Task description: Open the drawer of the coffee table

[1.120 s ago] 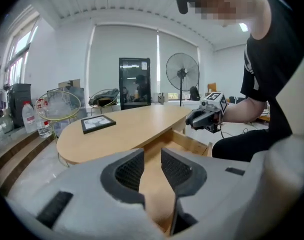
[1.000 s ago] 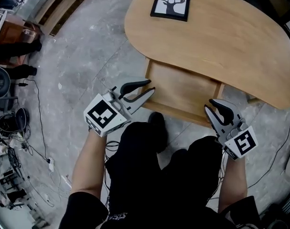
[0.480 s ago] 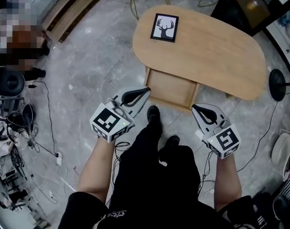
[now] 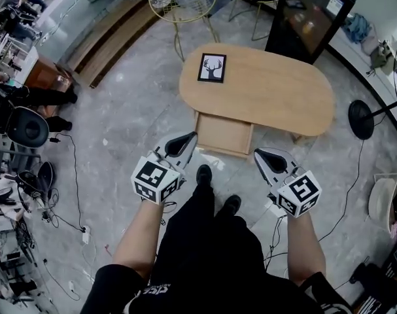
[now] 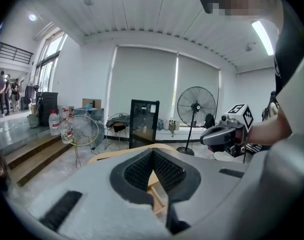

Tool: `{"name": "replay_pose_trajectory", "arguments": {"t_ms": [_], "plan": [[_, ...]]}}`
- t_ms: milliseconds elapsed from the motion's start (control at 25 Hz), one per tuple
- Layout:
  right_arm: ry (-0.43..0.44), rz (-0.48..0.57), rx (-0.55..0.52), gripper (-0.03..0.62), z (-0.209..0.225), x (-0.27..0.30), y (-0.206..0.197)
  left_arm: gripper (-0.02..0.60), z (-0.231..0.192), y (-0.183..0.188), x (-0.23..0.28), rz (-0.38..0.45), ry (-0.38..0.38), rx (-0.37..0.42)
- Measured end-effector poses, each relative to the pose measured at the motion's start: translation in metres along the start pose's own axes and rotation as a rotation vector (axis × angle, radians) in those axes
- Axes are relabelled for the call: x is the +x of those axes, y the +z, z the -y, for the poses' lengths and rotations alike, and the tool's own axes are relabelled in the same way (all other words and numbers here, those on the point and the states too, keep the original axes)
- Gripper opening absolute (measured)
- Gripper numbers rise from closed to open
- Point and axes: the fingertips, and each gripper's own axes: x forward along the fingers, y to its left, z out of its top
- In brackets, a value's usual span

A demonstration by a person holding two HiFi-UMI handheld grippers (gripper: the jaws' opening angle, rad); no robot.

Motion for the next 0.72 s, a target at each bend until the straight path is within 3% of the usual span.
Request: {"name": "replay_pose_trajectory", "arguments": {"t_ms": [240,480,720], "plan": [[-0.038,0.069,0.095,0.005,-0.015,-0.022,0.020,0.008,0.029,0.030,-0.015,0.019,-0.061,0.018],[-0.034,0.038,0.028,0.005,-0.051,-0.001,0.030,0.009,0.012,0.032,-0.051,0.045,-0.071,0.041],[-0.098,0.097,-0.028,0.005,-0.087,0.036,0.077,0.009,-0.023,0.040,-0.091,0.070,-0.058,0.108]]}}
